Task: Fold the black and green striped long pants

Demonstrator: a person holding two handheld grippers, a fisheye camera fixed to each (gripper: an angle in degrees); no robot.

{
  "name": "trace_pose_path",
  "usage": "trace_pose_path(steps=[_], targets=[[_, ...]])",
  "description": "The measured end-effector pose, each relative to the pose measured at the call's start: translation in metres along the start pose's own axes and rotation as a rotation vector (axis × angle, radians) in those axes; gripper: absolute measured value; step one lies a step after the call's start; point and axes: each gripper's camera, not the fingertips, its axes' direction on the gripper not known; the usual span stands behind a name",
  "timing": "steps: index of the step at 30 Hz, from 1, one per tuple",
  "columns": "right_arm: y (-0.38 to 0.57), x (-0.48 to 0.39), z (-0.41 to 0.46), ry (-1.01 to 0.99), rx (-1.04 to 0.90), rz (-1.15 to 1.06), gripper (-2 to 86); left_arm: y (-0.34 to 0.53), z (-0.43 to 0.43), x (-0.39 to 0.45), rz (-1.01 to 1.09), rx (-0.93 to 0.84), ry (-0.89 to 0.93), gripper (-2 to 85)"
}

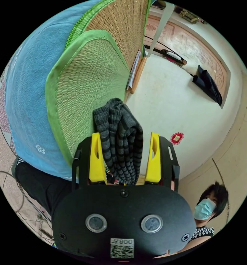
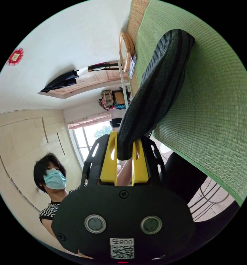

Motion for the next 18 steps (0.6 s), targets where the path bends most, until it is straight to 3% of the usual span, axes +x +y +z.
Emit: trace_pose_path(steps=[18], targets=[[0.040, 0.011, -0.029, 0.014, 0.067, 0.023, 7.6, 0.010, 0.053, -0.021, -0.017, -0.182, -0.177, 11.2]])
